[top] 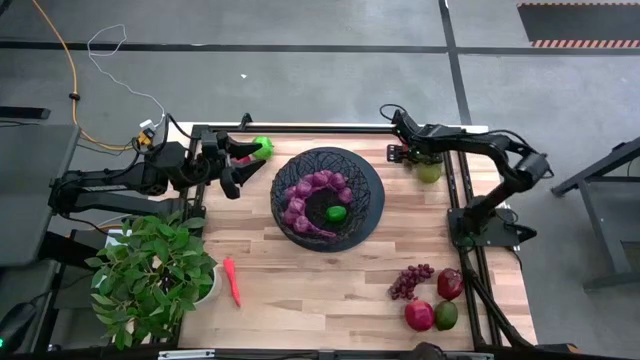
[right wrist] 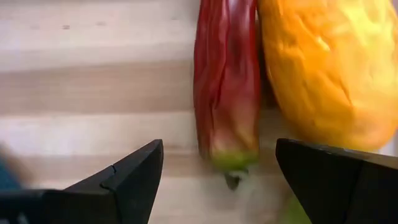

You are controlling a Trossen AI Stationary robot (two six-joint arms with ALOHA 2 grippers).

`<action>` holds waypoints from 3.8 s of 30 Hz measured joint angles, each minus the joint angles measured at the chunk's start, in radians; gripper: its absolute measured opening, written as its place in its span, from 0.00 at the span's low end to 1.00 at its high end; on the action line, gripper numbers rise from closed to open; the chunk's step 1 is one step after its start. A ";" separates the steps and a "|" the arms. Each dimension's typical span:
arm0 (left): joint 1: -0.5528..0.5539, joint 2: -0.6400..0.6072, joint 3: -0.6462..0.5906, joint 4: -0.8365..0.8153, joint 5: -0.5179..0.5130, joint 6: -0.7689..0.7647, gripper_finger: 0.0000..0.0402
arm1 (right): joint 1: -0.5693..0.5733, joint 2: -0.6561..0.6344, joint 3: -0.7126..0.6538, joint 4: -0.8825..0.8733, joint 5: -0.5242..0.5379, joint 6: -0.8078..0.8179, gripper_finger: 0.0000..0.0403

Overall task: Build produce basket
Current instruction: Put the red chili pepper into basket

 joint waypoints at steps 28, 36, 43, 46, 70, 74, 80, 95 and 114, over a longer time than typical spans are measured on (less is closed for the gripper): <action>0.000 0.000 0.000 0.000 -0.021 0.005 0.67 | -0.004 0.034 0.016 -0.036 0.031 0.034 0.24; 0.000 0.000 0.000 0.000 -0.021 0.005 0.67 | 0.015 -0.049 0.015 -0.022 -0.011 -0.006 0.19; 0.000 0.000 0.000 0.000 -0.021 0.006 0.67 | 0.068 -0.265 0.015 0.048 -0.015 -0.056 0.18; 0.000 0.000 0.000 0.000 -0.021 0.005 0.67 | 0.096 -0.360 0.015 0.097 -0.054 -0.078 0.18; 0.000 0.000 0.000 0.000 -0.021 -0.011 0.67 | 0.532 -0.298 0.446 0.010 -0.410 -0.881 0.20; 0.000 0.000 0.000 0.000 -0.021 -0.012 0.67 | 0.550 -0.183 0.590 -0.199 -0.416 -1.077 0.20; 0.000 0.000 0.000 0.000 -0.021 -0.012 0.67 | 0.557 -0.009 0.712 -0.411 -0.427 -1.289 0.20; 0.000 0.000 0.000 0.000 -0.021 -0.012 0.67 | 0.664 0.219 0.737 -0.567 -0.343 -1.520 0.21; 0.000 0.000 0.000 -0.001 -0.021 -0.012 0.67 | 0.703 0.310 0.737 -0.573 -0.316 -1.519 0.21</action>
